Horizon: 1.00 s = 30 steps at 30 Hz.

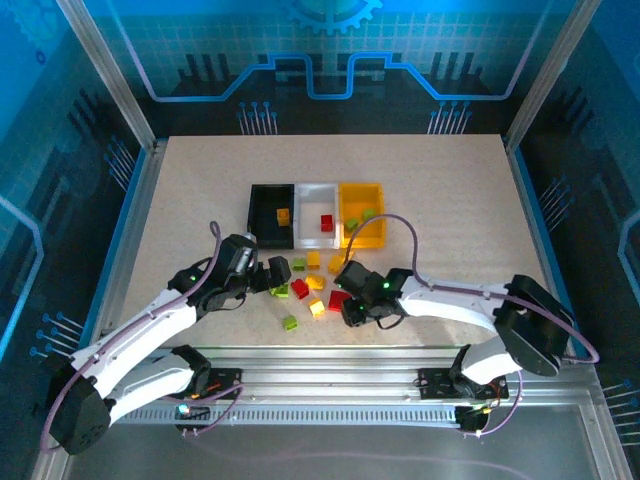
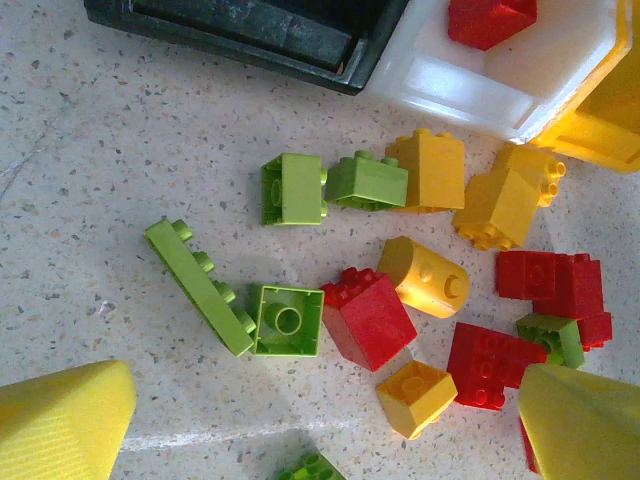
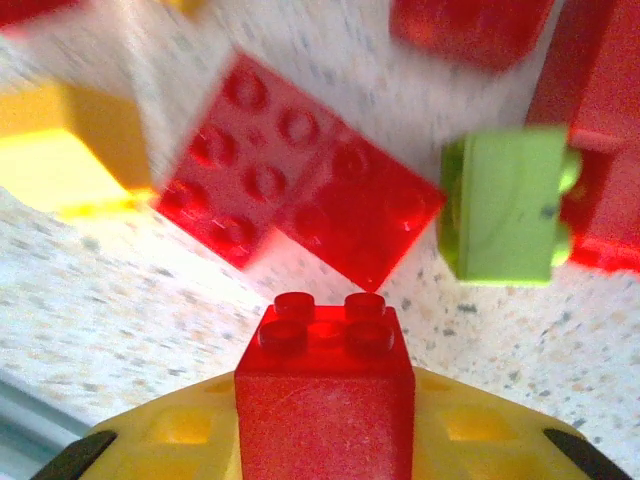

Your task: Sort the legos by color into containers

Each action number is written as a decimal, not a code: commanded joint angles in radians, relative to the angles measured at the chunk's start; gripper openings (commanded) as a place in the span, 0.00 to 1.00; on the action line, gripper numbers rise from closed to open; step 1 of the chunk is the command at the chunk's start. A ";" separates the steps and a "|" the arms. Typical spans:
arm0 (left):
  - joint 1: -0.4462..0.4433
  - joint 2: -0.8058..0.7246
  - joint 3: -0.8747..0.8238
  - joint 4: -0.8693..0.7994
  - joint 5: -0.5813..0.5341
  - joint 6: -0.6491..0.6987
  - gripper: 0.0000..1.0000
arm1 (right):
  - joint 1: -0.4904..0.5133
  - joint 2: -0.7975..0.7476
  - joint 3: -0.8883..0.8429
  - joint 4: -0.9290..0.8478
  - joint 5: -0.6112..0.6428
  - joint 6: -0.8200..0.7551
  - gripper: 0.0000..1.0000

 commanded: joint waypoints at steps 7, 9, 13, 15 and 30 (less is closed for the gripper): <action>0.007 0.001 -0.016 -0.002 0.027 0.005 0.99 | -0.178 0.171 0.433 0.025 0.038 -0.164 0.36; 0.009 0.001 -0.020 -0.009 0.027 0.005 0.99 | -0.203 0.288 0.558 0.005 0.060 -0.182 0.37; 0.016 0.003 -0.022 -0.035 0.004 -0.009 0.99 | -0.239 0.490 0.766 -0.046 0.082 -0.190 0.38; 0.024 0.003 -0.024 -0.057 -0.020 -0.027 0.99 | -0.254 0.576 0.861 -0.077 0.085 -0.187 0.38; 0.108 0.027 -0.068 0.011 0.047 -0.042 0.87 | -0.269 0.638 0.976 -0.109 0.043 -0.156 0.65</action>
